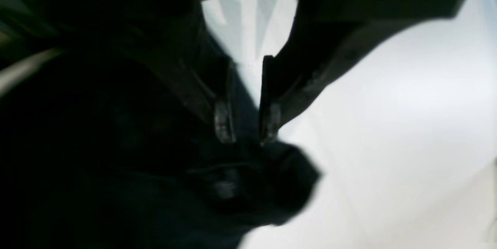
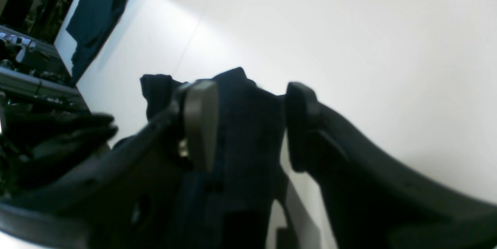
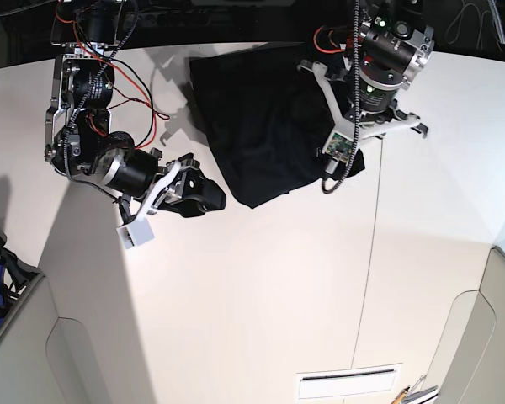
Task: Fold the T-shirt properly
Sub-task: 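Grasp the folded shirt edge with the left gripper and press it flat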
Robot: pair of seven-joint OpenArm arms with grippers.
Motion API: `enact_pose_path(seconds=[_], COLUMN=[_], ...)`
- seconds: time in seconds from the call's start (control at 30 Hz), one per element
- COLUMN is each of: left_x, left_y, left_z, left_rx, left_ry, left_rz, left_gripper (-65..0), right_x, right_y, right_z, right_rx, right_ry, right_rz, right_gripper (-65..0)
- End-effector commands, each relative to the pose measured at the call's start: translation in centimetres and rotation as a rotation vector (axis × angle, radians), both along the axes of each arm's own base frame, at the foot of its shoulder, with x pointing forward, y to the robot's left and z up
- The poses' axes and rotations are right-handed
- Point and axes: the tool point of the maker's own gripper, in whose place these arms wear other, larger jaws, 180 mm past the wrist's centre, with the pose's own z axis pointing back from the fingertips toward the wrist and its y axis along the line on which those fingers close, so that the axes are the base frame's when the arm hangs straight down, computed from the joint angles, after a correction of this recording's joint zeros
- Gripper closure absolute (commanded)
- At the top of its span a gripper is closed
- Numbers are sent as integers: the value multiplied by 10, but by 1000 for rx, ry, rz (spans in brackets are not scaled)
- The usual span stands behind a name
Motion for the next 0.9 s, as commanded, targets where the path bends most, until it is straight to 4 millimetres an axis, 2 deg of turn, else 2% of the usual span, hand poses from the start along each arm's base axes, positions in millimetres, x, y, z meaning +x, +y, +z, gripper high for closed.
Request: enact_pose_path(seconds=[0.0,0.03,0.17,0.3,0.4,0.53,0.63,0.7,0.87], left_x=[8,12,24,30,29,24,22,22,30], left_y=[-3,-7,-45,-56,-56,-48,-32,-20,5], left_z=[12,17,43,49,28,-22,-53,-58,-45], left_rx=[-26,-49,-244,-328,-330,-289,-192,-123,-41], left_ry=[-64,-99,-236,-238,-179,-47,44,64,23], left_rz=[0,-10,-121,-133,-122,-91,-67,-46,23], left_gripper=[-136,-136,-136,-136,-136,-136,-136,-136,-136], right_x=[8,8,8,8,8,8,8,8,8], right_y=[1,1,1,1,1,1,1,1,1], right_z=[17,17,17,17,17,17,17,16,16], right_rx=[23,24,24,24,24,24,24,24,23], right_ry=[-57,-58,-57,-58,-58,-58,-57,-57,-57], right_rz=[1,1,1,1,1,1,1,1,1], right_gripper=[-280,-280,-280,-280,-280,-280,-280,-280,-280])
